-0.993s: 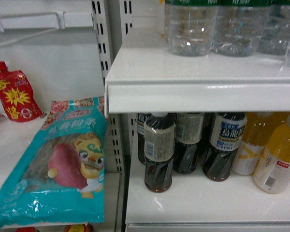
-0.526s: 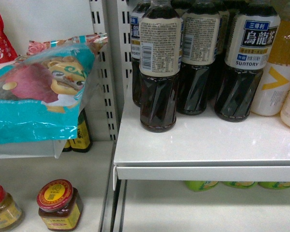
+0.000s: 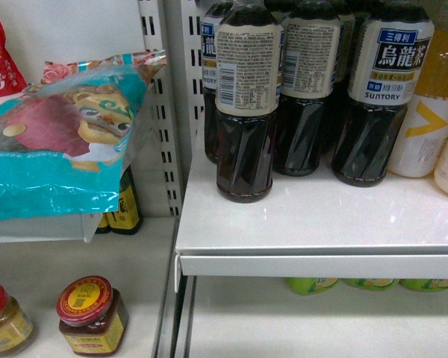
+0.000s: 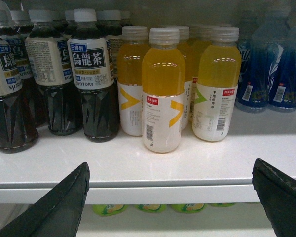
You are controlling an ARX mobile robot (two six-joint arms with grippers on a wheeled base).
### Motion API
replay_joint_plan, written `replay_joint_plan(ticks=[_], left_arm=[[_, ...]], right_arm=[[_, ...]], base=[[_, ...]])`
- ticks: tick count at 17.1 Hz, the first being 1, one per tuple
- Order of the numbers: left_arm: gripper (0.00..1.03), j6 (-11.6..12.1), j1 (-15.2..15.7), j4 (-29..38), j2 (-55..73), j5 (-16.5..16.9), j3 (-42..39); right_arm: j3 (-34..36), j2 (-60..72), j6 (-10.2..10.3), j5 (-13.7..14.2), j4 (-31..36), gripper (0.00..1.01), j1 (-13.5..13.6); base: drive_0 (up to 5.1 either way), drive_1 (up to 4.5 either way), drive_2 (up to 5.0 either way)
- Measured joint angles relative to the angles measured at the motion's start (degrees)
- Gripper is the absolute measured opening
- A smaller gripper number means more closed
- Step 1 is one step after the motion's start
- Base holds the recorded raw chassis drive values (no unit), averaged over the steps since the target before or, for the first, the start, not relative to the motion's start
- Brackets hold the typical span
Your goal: Move water from second to third shelf
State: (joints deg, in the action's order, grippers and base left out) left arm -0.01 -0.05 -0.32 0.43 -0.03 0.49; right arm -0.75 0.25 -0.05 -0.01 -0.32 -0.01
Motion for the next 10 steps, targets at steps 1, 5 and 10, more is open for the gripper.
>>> replay_joint_plan(ticks=[1,5,10], left_arm=[[0.98,0.0,0.0,0.0,0.0,0.0,0.0],[0.98,0.0,0.0,0.0,0.0,0.0,0.0],[0.98,0.0,0.0,0.0,0.0,0.0,0.0]], right_arm=[[0.0,0.0,0.0,0.0,0.0,0.98,0.0],[0.0,0.0,0.0,0.0,0.0,0.98,0.0],[0.0,0.0,0.0,0.0,0.0,0.98,0.0]], base=[[0.0,0.0,0.0],[0.0,0.0,0.0],[0.0,0.0,0.0]])
